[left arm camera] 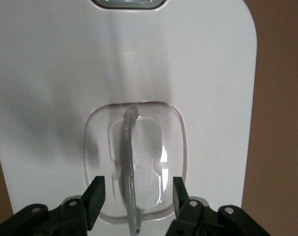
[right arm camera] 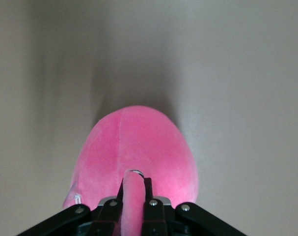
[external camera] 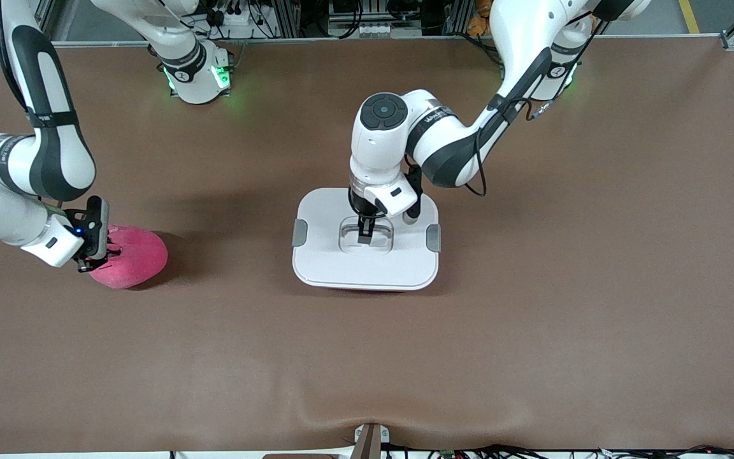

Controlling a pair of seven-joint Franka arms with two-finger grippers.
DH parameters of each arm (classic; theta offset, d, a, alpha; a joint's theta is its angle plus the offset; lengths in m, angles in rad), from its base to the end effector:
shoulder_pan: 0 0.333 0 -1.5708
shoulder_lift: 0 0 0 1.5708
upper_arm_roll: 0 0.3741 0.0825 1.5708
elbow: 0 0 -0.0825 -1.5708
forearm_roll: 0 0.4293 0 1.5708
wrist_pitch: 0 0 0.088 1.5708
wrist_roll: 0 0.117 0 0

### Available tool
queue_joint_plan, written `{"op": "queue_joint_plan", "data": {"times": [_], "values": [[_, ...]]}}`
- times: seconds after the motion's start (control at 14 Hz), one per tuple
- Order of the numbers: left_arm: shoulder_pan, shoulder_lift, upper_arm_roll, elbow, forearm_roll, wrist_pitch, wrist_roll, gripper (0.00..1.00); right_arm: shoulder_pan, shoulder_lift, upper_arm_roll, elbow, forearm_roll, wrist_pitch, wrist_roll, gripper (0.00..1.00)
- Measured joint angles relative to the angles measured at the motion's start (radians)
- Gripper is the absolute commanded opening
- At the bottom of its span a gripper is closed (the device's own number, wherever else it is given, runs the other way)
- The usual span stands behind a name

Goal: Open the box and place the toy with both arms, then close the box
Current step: 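Lift the pink toy with the right gripper while the left gripper holds the lid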

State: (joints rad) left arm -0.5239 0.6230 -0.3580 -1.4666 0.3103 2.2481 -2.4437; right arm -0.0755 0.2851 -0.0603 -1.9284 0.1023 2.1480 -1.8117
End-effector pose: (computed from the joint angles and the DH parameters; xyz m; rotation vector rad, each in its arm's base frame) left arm 0.5631 -0.5747 0.3689 2.1731 1.9720 0.0622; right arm 0.6527 -0.0820 0.3555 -2.1043 -2.2086 -0.0290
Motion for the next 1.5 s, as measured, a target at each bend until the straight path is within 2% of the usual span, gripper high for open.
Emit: {"op": "queue_joint_plan", "data": {"times": [0.57,0.86,1.0,1.15,1.5], "values": [[0.0,0.008,0.0,0.0,0.025,0.0,-0.049,0.49,-0.031,-0.076,-0.001,0.033,0.002,-0.077,0.485,0.0],[0.0,0.009,0.001,0.0,0.025,0.0,-0.051,0.31,-0.031,-0.103,0.004,0.033,0.019,-0.131,0.726,0.0],[0.0,0.009,0.001,0.0,0.025,0.0,-0.051,0.28,-0.03,-0.111,0.013,0.033,0.022,-0.164,0.838,0.0],[0.0,0.009,0.001,0.0,0.025,0.0,-0.051,0.17,-0.027,-0.115,0.018,0.033,0.031,-0.179,0.912,0.0],[0.0,0.009,0.001,0.0,0.025,0.0,-0.052,0.1,0.006,-0.127,0.024,0.033,0.078,-0.218,1.039,0.0]]}}
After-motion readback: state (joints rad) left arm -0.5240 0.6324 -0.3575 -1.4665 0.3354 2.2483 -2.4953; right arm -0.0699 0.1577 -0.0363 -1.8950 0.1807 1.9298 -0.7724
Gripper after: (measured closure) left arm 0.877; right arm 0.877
